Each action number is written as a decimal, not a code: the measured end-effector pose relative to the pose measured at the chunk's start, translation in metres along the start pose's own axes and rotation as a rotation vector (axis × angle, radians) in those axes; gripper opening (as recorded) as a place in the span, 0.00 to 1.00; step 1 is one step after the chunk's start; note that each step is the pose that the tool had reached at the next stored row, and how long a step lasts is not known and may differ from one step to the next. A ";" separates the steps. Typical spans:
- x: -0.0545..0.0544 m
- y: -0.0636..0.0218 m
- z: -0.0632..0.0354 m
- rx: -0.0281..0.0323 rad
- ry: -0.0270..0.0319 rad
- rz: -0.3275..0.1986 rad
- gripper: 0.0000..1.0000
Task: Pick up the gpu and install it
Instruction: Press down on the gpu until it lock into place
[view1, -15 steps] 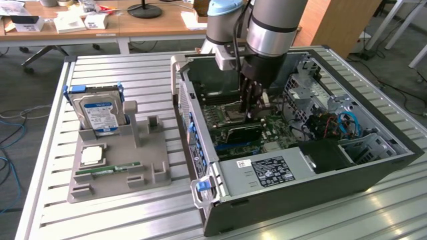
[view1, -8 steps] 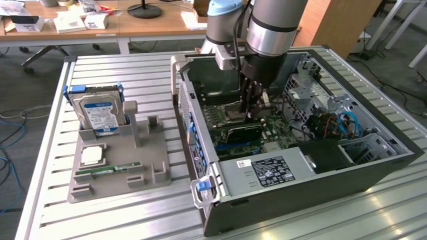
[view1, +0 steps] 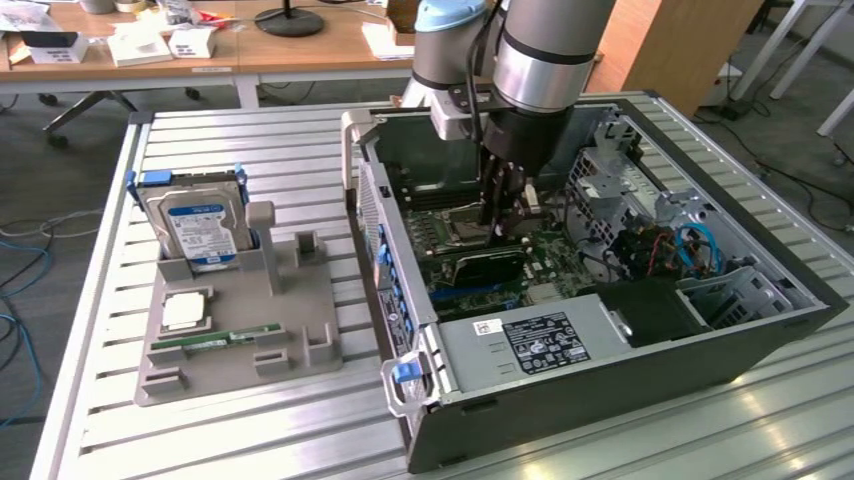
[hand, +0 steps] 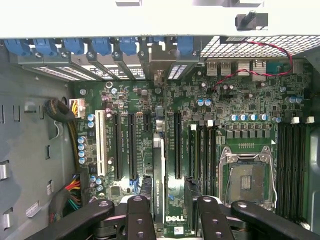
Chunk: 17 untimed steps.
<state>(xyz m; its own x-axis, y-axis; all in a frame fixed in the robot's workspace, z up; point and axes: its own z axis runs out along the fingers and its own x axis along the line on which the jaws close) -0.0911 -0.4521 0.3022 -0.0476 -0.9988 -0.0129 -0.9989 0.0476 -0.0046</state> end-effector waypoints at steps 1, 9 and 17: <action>0.000 0.0000 0.0000 0.0000 0.0000 0.000 0.40; 0.000 0.0000 0.0000 -0.0001 0.0000 0.000 0.14; 0.000 0.0000 0.0000 -0.0001 0.0000 0.000 0.11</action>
<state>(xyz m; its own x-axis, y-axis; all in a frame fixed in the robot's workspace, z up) -0.0911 -0.4521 0.3022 -0.0476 -0.9988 -0.0129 -0.9989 0.0477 -0.0045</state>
